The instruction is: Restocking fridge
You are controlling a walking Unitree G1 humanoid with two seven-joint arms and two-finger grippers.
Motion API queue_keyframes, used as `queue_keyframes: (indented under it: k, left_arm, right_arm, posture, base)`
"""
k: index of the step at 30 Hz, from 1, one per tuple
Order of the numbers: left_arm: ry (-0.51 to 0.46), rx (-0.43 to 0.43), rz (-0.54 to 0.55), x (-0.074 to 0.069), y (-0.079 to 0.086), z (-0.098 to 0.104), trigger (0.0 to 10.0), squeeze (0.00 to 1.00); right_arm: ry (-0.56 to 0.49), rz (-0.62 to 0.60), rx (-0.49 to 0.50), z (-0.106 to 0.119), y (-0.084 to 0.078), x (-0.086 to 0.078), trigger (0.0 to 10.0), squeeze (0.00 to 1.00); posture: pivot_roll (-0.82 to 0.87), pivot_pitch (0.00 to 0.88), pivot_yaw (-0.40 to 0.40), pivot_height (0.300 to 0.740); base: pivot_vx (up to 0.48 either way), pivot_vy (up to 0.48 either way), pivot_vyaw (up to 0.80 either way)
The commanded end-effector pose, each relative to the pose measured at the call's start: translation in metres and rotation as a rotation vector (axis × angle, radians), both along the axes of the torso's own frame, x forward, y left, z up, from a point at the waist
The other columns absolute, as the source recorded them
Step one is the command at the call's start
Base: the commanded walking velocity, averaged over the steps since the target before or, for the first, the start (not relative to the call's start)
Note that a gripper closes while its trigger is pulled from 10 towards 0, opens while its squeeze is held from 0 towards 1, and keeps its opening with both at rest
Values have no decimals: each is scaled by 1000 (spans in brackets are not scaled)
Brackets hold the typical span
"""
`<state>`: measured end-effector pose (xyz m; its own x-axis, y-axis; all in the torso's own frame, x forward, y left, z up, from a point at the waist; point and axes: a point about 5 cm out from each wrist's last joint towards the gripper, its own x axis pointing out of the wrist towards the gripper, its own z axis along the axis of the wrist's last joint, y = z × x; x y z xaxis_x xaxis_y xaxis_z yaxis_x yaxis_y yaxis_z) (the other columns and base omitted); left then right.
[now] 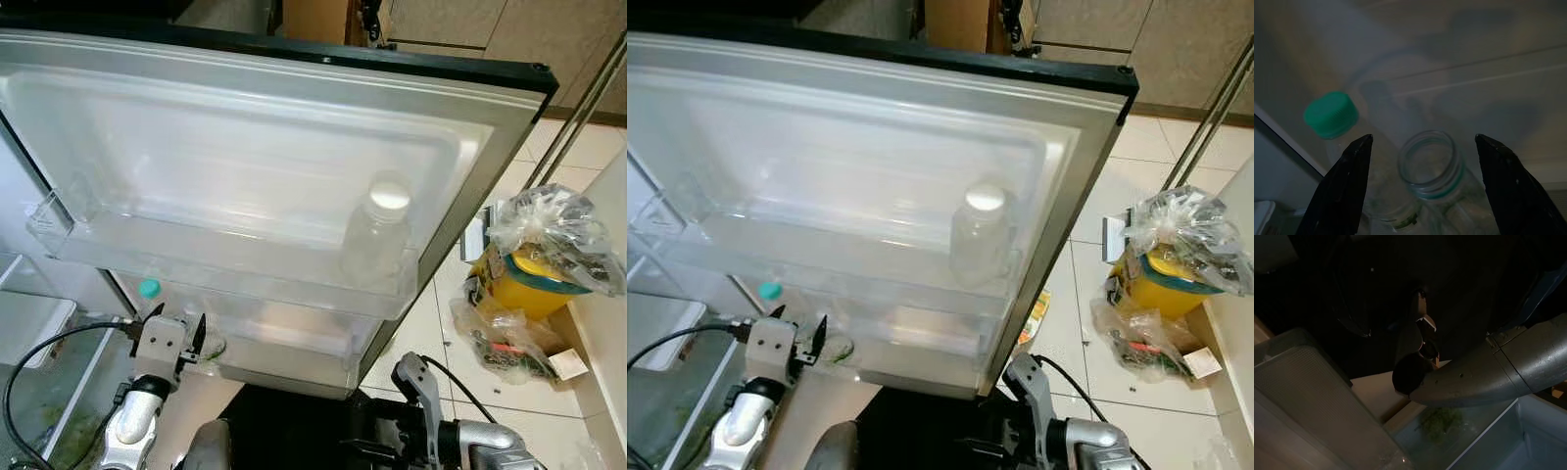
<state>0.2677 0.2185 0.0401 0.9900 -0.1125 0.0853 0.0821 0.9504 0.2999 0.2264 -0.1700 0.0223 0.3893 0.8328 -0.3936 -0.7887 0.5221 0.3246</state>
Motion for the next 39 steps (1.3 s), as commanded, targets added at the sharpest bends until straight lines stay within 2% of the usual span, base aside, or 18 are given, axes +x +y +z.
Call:
queue_keyframes:
  k: [1,16,32,39]
  left_arm:
    - [11,15,4,-7,7,-3,10000,0]
    - [16,-43,-75,-5,-13,-5,10000,0]
    - [28,-62,-92,-5,-16,-7,10000,0]
    - [34,-107,-170,-8,-25,-7,10000,0]
  right_arm:
    - [26,2,1,-6,0,-5,10000,0]
    - [21,-7,-1,-7,-1,-5,10000,0]
    - [17,-12,-5,-8,-2,-4,10000,0]
    - [14,-16,-5,-7,-3,-3,10000,0]
  posture:
    - [-92,189,-37,590]
    - [-99,190,-31,590]
    - [-100,183,-28,590]
    - [-96,180,-25,590]
  base:
    - [0,0,0]
    - [0,0,0]
    - [0,0,0]
    - [0,0,0]
